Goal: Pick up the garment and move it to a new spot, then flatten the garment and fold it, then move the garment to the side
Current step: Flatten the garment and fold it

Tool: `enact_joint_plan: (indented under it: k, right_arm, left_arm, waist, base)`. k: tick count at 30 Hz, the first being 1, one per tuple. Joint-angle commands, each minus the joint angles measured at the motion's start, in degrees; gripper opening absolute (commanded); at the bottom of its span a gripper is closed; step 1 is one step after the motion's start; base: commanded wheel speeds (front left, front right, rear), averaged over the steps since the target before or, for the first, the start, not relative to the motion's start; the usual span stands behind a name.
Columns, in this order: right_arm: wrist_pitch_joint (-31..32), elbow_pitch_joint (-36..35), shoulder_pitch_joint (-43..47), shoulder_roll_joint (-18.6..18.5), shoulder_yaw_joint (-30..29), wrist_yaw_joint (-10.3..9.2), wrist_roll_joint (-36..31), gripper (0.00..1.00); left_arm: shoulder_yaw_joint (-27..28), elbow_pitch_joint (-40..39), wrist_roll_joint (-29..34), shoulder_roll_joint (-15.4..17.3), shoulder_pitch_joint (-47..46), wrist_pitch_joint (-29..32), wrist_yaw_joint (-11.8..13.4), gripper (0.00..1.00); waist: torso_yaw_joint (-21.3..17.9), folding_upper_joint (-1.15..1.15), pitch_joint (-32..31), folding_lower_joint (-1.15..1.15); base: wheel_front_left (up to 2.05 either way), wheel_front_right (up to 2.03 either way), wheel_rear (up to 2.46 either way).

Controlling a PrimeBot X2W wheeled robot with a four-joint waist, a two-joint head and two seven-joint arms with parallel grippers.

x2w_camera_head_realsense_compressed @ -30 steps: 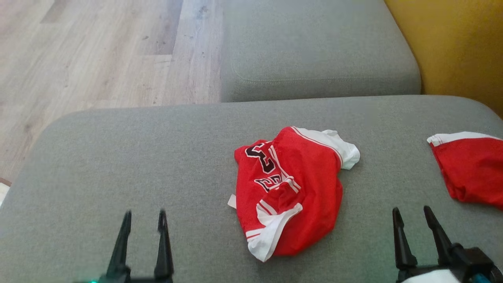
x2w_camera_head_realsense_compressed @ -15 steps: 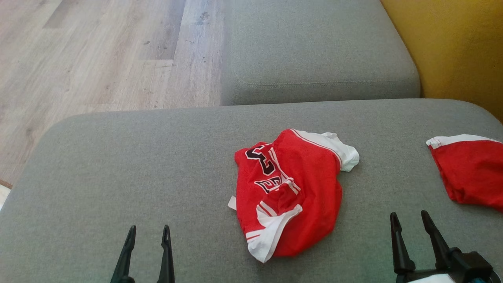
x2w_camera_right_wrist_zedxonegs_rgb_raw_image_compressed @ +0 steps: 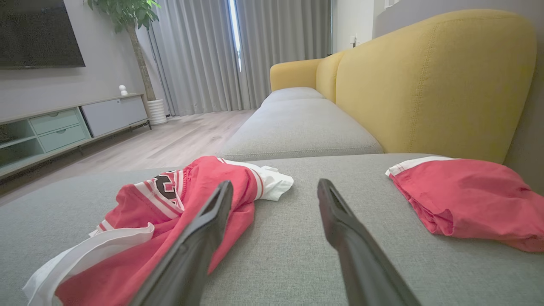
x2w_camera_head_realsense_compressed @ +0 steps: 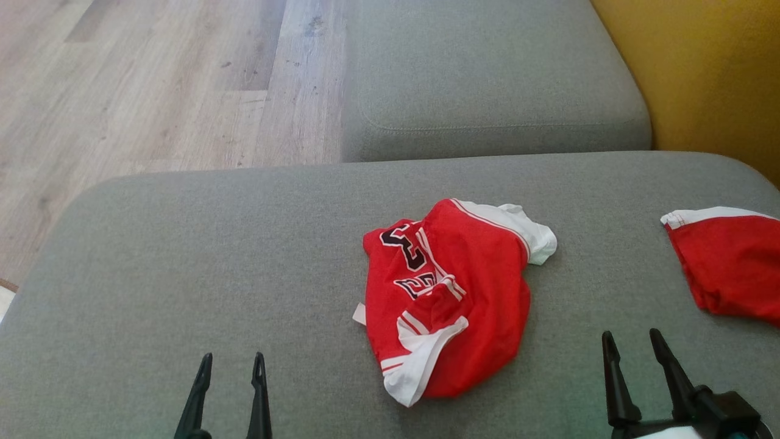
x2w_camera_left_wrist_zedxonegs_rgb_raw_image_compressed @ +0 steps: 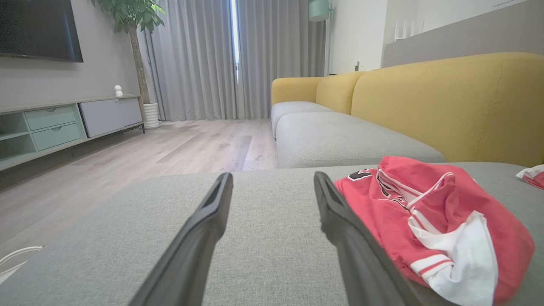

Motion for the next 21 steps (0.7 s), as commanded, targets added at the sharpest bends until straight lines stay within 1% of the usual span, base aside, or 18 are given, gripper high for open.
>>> enact_joint_plan:
  k: [1, 15, 21]
  right_arm:
    - [-0.22, -1.59, -1.70, -0.40, 1.57, 0.37, -0.43, 1.00]
    - [-0.22, -1.44, -1.80, -0.40, 2.44, 0.37, -0.88, 1.00]
    - [-0.22, -1.50, -1.86, -0.41, 2.60, 0.37, -0.91, 1.00]
  left_arm:
    - [2.23, -1.50, 0.60, -0.65, -3.59, -0.30, -0.22, 1.00]
    - [2.52, -1.19, 0.66, -0.86, -3.13, -0.30, -0.30, 1.00]
    - [0.76, 0.38, 1.00, -0.89, -5.54, -0.30, -1.55, 1.00]
  waist:
    - [-0.02, 0.00, 0.20, 0.00]
    - [-1.20, 0.00, 0.77, 0.00]
    - [-2.36, 0.00, 2.44, 0.00]
  base:
    - [0.00, 0.00, 0.00]
    - [0.00, 0.00, 0.00]
    - [0.00, 0.00, 0.00]
